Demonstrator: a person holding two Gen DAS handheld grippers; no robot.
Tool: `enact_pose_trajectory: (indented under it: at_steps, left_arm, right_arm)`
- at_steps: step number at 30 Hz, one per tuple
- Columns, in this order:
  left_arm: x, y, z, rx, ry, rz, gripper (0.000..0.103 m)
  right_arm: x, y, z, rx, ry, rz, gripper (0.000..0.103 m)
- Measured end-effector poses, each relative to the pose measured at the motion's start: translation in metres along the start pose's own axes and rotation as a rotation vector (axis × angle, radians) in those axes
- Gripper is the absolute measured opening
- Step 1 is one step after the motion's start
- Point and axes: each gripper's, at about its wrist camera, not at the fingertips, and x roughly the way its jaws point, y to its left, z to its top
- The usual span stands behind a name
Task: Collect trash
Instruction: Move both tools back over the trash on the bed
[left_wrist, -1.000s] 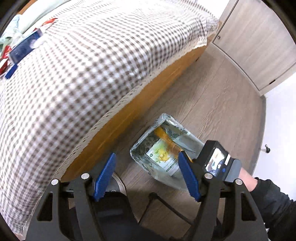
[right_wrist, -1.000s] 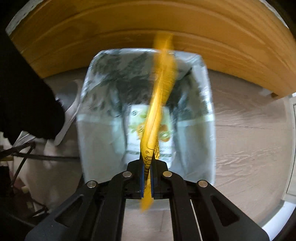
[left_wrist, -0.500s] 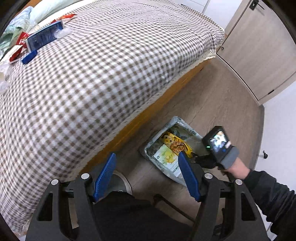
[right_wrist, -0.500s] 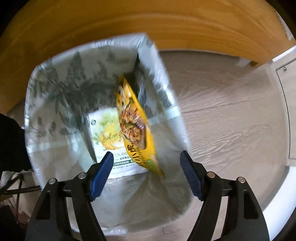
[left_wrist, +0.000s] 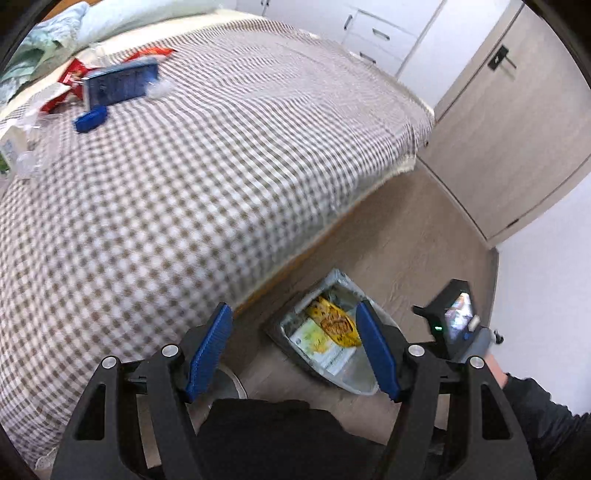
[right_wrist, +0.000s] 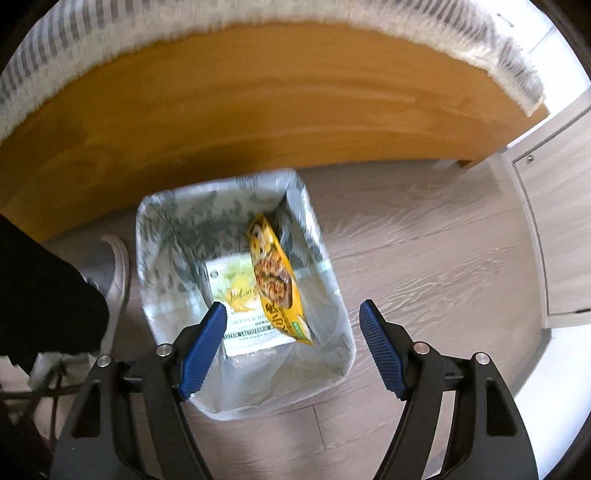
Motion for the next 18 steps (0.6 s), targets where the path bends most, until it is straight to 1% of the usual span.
enact_pose_trajectory:
  at_steps: [2,3,4,6,7,8,10,12,14,17,18]
  left_arm:
    - [-0.013,0.015,-0.001,-0.023,-0.037,0.003,0.067]
    - [-0.021,0.025,-0.001,-0.024,-0.068,0.030,0.072]
    - [-0.029,0.033,-0.002,-0.010,-0.107,0.076,0.075]
    - [-0.046,0.051,-0.001,0.016,-0.180,0.150,0.076]
    - [-0.052,0.059,0.000,0.015,-0.191,0.167,0.076]
    - [-0.060,0.070,0.003,0.002,-0.204,0.170,0.076]
    - [-0.075,0.087,0.009,-0.039,-0.238,0.157,0.077]
    - [-0.089,0.107,0.016,-0.101,-0.279,0.148,0.082]
    - [-0.102,0.132,0.021,-0.163,-0.321,0.147,0.083]
    - [-0.100,0.150,0.031,-0.224,-0.334,0.145,0.084]
    - [-0.105,0.165,0.033,-0.254,-0.341,0.135,0.084]
  right_arm:
    - [-0.025,0.005,0.011,0.027,-0.040,-0.013,0.071]
    - [-0.034,0.008,0.014,0.035,-0.063,-0.017,0.071]
    - [-0.049,0.011,0.021,0.044,-0.094,-0.024,0.071]
    - [-0.080,0.020,0.039,0.058,-0.162,-0.033,0.071]
    - [-0.095,0.025,0.049,0.059,-0.196,-0.035,0.071]
    - [-0.113,0.034,0.063,0.057,-0.241,-0.039,0.071]
    - [-0.134,0.050,0.084,0.047,-0.311,-0.029,0.071]
    - [-0.158,0.072,0.114,0.029,-0.387,-0.004,0.071]
    - [-0.175,0.093,0.141,0.008,-0.445,0.016,0.071]
    - [-0.188,0.122,0.174,-0.024,-0.501,0.041,0.071]
    - [-0.194,0.135,0.190,-0.038,-0.523,0.057,0.071]
